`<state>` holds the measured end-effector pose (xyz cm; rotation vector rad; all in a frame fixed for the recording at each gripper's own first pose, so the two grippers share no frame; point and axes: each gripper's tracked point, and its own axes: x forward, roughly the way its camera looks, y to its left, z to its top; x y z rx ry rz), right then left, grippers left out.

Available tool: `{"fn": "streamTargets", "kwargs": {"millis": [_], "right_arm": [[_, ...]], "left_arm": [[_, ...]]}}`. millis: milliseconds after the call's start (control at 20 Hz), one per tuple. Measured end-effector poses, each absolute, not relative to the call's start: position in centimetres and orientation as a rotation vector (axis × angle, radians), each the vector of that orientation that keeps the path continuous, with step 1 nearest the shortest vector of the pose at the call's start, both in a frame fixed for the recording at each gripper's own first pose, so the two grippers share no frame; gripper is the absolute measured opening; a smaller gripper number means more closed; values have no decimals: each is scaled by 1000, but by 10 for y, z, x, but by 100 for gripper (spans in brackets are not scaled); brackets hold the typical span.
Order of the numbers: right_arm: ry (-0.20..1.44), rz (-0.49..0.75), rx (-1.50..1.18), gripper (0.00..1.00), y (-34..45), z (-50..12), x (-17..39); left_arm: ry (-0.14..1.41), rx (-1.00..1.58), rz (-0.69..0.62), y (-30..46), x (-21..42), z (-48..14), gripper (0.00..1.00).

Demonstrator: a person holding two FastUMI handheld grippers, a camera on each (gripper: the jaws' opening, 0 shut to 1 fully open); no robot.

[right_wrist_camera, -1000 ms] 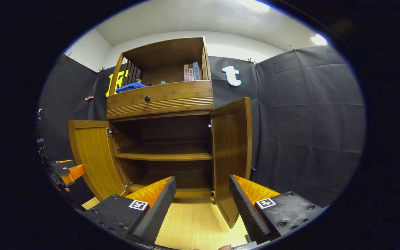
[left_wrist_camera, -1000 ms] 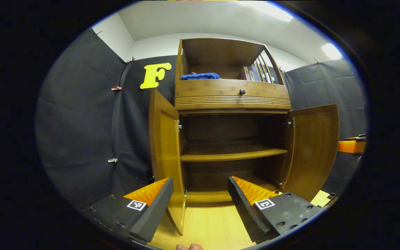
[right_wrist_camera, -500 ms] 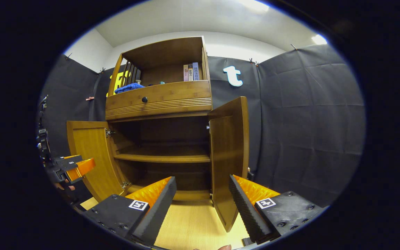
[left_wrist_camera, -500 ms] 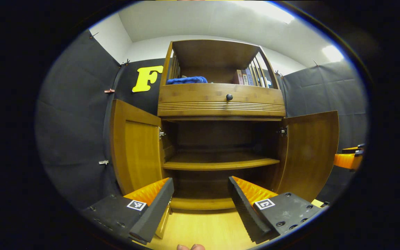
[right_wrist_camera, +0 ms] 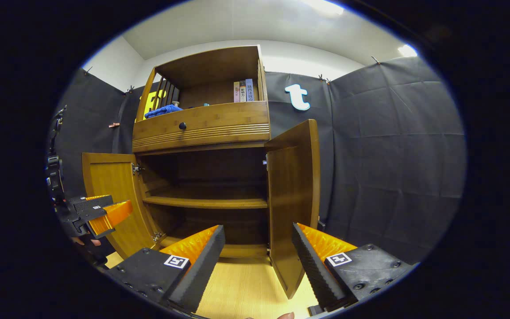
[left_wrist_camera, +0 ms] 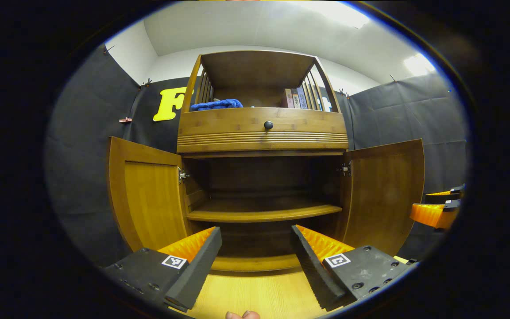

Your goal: Open the right door of the double-door shoe cabinet with the right hand, and open the left door with the left hand.

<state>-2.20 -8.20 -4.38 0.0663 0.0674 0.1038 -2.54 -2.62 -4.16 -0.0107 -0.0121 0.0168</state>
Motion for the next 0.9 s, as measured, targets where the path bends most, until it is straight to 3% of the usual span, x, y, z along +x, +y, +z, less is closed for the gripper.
{"fn": "streamTargets", "kwargs": {"millis": [750,900], "right_arm": [[67,106,68,100,-81,-47,-11],[69,107,67,93,-80,-48,-10]], "left_arm": [[-3,-4,-27,-42,-10,-46,98],[-3,1,-29,-42,-9,-46,98]]}}
